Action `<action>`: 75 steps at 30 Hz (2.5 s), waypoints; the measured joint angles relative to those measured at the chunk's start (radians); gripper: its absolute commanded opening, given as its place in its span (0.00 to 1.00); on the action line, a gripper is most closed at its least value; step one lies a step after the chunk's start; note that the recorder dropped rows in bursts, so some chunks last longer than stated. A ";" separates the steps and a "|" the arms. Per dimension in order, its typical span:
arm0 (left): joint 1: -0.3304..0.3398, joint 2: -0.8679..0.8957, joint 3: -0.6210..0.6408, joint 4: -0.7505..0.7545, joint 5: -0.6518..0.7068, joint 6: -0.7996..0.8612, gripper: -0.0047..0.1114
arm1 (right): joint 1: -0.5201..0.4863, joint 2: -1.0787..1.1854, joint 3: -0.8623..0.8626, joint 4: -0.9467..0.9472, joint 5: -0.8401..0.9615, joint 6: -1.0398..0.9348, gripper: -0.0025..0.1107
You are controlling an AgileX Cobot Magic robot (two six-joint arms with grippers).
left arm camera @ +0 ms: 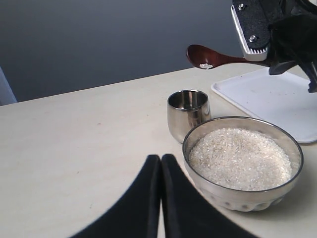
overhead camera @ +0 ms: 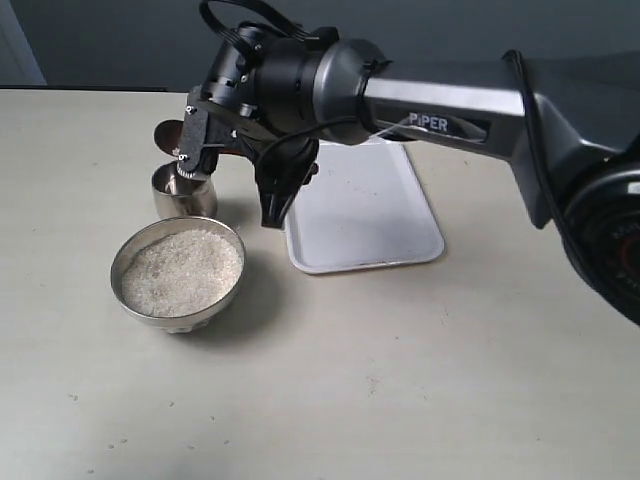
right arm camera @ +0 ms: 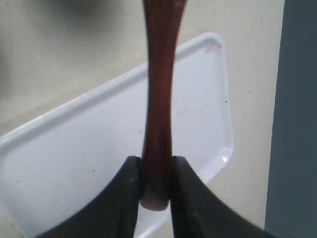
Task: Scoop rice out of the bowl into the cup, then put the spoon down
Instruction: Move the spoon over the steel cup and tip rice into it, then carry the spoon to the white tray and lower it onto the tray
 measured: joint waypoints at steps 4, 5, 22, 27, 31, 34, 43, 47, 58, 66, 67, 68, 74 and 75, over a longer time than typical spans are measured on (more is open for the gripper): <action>0.000 0.000 0.000 0.000 0.000 0.000 0.04 | -0.009 0.036 -0.023 -0.002 -0.025 0.017 0.01; 0.000 0.000 0.000 0.000 0.000 0.000 0.04 | -0.009 0.044 -0.023 -0.002 -0.033 0.017 0.01; 0.000 0.000 0.000 0.000 0.000 0.000 0.04 | -0.013 0.105 -0.027 -0.052 -0.126 0.052 0.01; 0.000 0.000 0.000 0.000 0.000 0.000 0.04 | -0.013 0.121 -0.027 -0.058 -0.148 0.066 0.01; 0.000 0.000 0.000 0.000 0.000 0.000 0.04 | -0.013 0.123 -0.027 -0.089 -0.181 0.087 0.01; 0.000 0.000 0.000 0.000 0.000 0.000 0.04 | -0.014 0.123 -0.027 -0.115 -0.206 0.095 0.01; 0.000 0.000 0.000 0.000 0.000 0.000 0.04 | -0.017 0.123 -0.027 -0.168 -0.257 0.117 0.01; 0.000 0.000 0.000 0.000 0.000 0.000 0.04 | -0.021 0.123 -0.027 -0.187 -0.274 0.120 0.01; 0.000 0.000 0.000 0.000 0.000 0.000 0.04 | -0.029 0.123 -0.027 -0.219 -0.294 0.122 0.01; 0.000 0.000 0.000 0.000 0.000 0.000 0.04 | -0.029 0.123 -0.027 -0.154 -0.257 0.122 0.01; 0.000 0.000 0.000 0.000 0.000 0.000 0.04 | -0.029 0.123 -0.027 -0.144 -0.236 0.124 0.01; 0.000 0.000 0.000 0.000 0.000 0.000 0.04 | -0.029 0.121 -0.027 -0.139 -0.218 0.124 0.01; 0.000 0.000 0.000 0.000 0.000 0.000 0.04 | -0.037 0.101 -0.027 -0.109 -0.090 0.127 0.01; 0.000 0.000 0.000 0.000 0.000 0.000 0.04 | -0.044 0.092 -0.027 -0.094 -0.077 0.127 0.01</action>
